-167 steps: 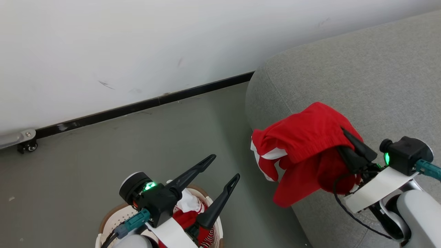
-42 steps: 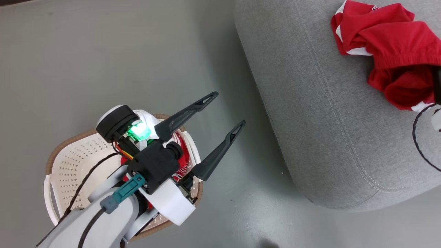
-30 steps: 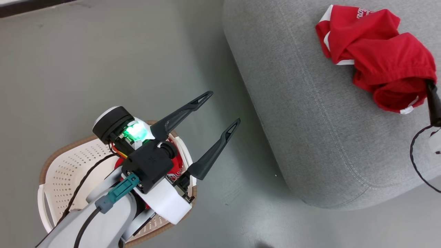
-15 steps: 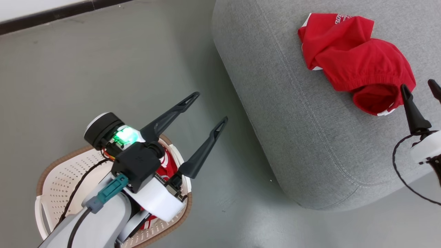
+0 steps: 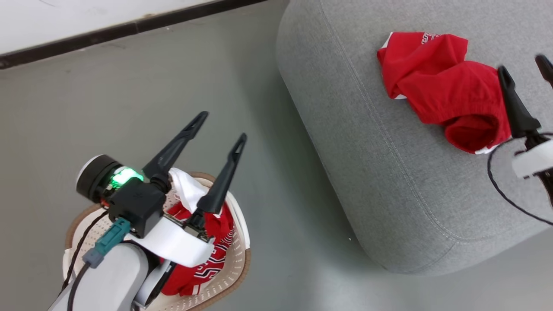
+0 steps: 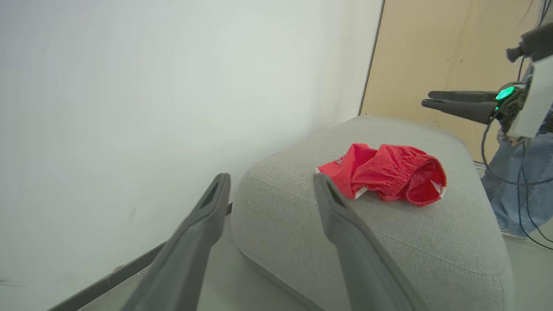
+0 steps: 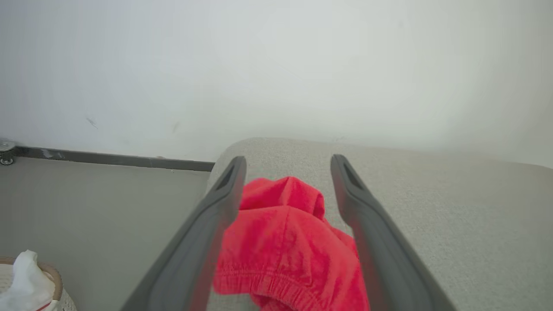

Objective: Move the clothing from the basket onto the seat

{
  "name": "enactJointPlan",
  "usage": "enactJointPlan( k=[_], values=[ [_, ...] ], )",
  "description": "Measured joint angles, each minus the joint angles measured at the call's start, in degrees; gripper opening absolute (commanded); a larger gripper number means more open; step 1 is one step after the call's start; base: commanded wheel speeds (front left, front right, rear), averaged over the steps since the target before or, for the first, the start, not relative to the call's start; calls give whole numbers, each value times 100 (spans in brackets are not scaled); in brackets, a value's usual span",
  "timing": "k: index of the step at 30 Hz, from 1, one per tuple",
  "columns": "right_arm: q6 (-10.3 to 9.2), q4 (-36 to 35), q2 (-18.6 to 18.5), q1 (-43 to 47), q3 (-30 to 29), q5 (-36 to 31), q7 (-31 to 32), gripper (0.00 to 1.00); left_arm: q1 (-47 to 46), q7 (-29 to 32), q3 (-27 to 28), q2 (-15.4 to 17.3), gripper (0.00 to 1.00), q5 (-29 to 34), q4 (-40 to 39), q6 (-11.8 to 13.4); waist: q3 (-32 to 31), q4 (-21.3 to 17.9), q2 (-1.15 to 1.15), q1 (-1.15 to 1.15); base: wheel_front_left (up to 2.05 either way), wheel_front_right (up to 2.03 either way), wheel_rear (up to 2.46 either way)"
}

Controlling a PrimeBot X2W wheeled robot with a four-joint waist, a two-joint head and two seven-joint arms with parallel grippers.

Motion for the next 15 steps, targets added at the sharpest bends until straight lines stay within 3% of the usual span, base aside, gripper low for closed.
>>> enactJointPlan(
  k=[15],
  values=[
    [0, -380, 613, -398, 122, -624, -14, 100, 851, -125, 765, -8, 100, -246, 169, 740, -396, 538, 0, 0, 0, 0, 0]
  ],
)
